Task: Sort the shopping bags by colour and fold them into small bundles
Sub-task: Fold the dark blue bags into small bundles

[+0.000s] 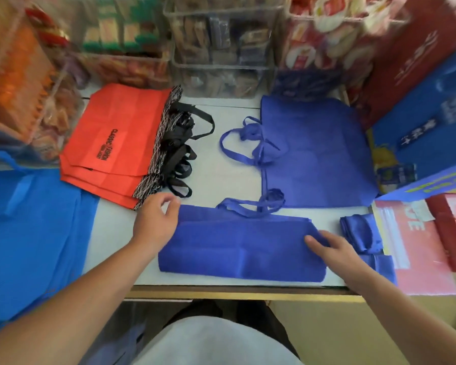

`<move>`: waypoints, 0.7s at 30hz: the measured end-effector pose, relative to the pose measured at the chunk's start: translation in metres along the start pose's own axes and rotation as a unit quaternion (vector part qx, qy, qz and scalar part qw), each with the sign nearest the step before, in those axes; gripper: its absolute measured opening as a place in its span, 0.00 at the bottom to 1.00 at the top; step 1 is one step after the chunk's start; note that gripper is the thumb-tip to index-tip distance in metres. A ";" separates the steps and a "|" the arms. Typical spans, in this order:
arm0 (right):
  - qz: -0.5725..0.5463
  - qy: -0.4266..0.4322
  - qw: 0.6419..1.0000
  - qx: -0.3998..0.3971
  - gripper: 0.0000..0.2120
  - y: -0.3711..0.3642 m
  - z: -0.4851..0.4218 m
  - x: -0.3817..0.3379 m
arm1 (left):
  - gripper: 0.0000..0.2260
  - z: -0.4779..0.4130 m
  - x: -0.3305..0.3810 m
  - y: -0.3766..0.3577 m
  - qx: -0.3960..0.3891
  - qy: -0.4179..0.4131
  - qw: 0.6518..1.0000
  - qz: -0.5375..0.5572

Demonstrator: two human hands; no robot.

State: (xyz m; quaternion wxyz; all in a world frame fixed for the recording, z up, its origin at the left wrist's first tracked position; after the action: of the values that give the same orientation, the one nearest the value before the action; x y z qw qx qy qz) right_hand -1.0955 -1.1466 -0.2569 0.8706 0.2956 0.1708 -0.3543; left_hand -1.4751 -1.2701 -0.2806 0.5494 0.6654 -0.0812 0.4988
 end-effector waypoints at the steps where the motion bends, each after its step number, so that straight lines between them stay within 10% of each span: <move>1: -0.002 -0.011 1.000 0.014 0.08 -0.006 -0.011 0.002 | 0.08 0.002 0.007 -0.001 0.036 -0.025 0.999 -0.028; 4: 0.059 -0.029 0.992 0.104 0.11 -0.023 -0.044 0.010 | 0.11 0.019 0.016 -0.013 0.024 -0.208 0.972 -0.102; 8: 0.050 -0.013 0.983 0.175 0.13 -0.029 -0.068 0.009 | 0.16 0.059 -0.007 -0.052 -0.187 -0.333 0.900 -0.213; 14: 0.145 0.034 0.964 0.219 0.20 -0.039 -0.076 0.009 | 0.18 0.063 -0.023 -0.066 -0.338 -0.186 0.874 -0.294; 17: 0.310 0.188 0.888 0.283 0.25 -0.060 -0.063 0.009 | 0.23 0.056 -0.018 -0.066 -0.361 -0.209 0.838 -0.352; 21: 0.448 0.193 0.857 0.164 0.32 -0.102 -0.051 0.018 | 0.34 0.048 -0.017 -0.067 -0.376 -0.225 0.810 -0.389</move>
State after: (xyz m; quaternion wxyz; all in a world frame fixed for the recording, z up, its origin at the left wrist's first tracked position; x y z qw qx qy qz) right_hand -1.1602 -1.1817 -0.3457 0.8235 0.5414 0.1240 0.1154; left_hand -1.4119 -1.2907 -0.3323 0.8711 0.4767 -0.1177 0.0103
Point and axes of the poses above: each hand's wrist, its own z-axis away from the middle knuckle, its own y-axis out of the back of the hand, x = y × z, the point moved 1 cm from there along -z, towards the middle knuckle, and after that the axes turned 10 degrees about -y, right-handed, at the moved point
